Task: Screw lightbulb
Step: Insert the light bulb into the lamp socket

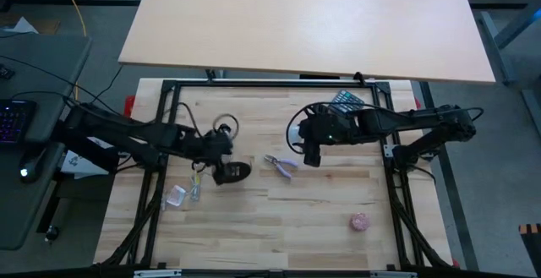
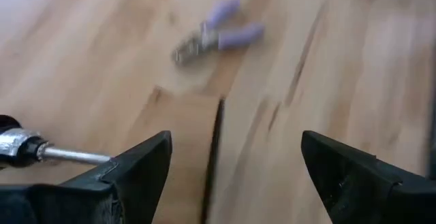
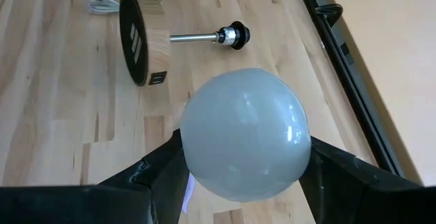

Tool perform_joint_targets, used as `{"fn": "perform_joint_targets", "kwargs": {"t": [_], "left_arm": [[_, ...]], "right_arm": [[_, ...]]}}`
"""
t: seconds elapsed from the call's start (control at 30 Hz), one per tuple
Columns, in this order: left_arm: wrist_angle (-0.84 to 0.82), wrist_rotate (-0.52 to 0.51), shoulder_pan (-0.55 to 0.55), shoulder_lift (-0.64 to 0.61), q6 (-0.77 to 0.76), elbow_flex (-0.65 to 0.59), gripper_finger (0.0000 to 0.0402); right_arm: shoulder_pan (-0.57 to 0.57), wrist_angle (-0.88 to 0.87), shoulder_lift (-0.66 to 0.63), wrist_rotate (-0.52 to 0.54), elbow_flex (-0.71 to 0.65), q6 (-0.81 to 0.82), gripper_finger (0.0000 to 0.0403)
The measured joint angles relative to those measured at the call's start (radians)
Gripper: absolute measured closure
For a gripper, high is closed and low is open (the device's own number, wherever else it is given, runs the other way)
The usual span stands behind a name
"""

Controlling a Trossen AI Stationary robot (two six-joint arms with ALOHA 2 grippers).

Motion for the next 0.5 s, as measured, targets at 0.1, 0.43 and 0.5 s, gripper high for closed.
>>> {"fn": "perform_joint_targets", "kwargs": {"t": [0.1,0.43,0.5], "left_arm": [[-0.055,-0.001,0.019,-0.040,-0.204,0.049,0.0085],[-0.146,0.191,0.010,-0.168,-0.904,0.082,0.0092],[-0.214,0.143,-0.018,-0.171,-1.041,0.071,0.0092]], "right_arm": [[0.000,-0.001,0.000,0.000,0.000,0.000,0.0170],[0.000,-0.001,0.000,0.000,0.000,0.022,0.0170],[0.000,-0.001,0.000,0.000,0.000,0.027,0.0170]]}}
